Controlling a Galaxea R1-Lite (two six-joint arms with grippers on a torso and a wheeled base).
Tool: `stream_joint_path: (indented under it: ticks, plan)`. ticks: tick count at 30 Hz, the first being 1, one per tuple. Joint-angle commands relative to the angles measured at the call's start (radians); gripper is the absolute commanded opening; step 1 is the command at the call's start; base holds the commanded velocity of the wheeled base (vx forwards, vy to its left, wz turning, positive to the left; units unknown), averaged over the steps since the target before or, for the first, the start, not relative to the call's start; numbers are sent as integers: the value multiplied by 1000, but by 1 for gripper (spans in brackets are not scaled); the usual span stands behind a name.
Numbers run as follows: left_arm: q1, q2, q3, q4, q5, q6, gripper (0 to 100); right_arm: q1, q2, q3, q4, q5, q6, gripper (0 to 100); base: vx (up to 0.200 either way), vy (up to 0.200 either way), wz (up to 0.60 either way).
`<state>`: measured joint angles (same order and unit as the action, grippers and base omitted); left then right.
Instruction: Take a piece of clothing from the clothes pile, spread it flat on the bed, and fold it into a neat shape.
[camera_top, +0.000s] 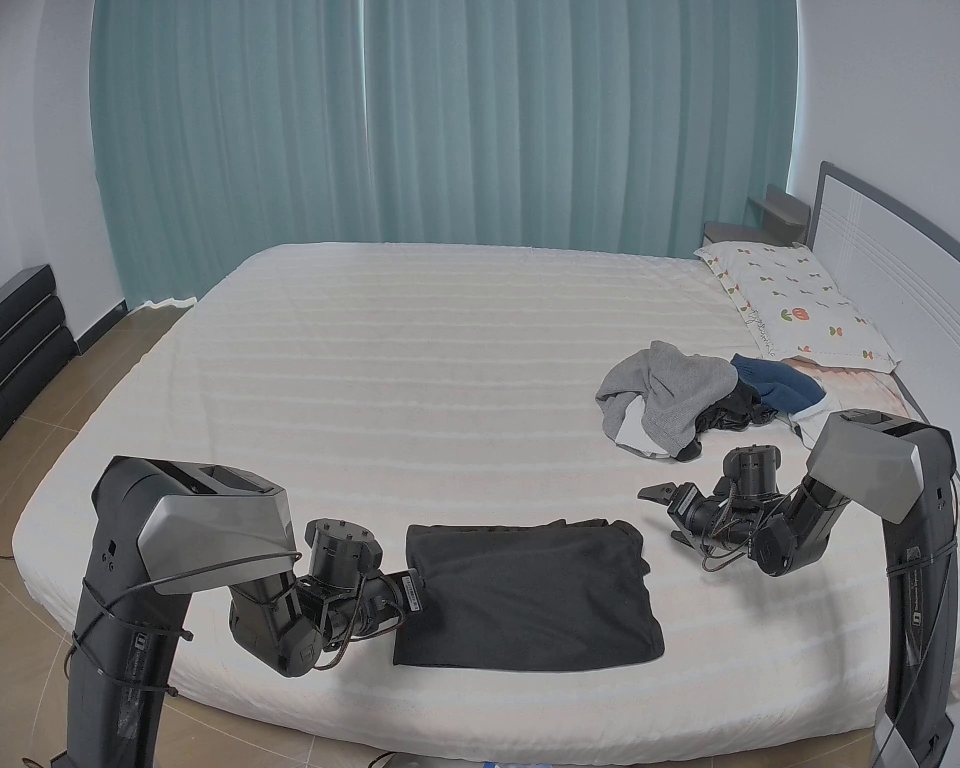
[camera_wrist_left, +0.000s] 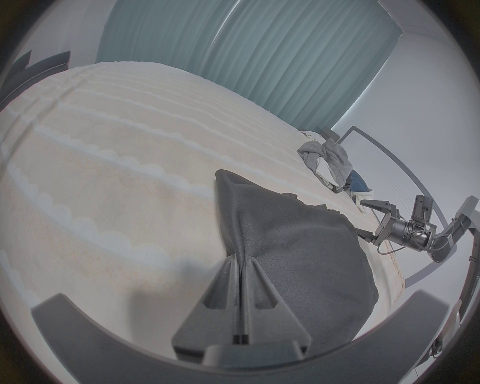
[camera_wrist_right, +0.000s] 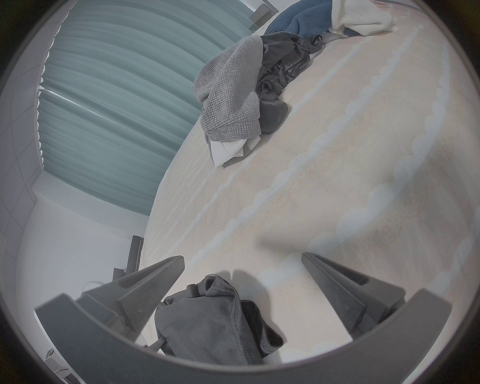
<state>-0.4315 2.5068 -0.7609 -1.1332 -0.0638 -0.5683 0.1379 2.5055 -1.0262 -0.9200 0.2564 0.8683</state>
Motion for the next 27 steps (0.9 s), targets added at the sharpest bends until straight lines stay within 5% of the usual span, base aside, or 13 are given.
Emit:
stream_joint_path:
  ticks: [1,27]
  plan:
    - [-1,0,3,0,-1,-1,0,0,-1,0,0,0,0,100,0,200,0]
    - [0,-25,28,0,1,-7,0,0,-5,14,-10,0,0,100,0,200,0]
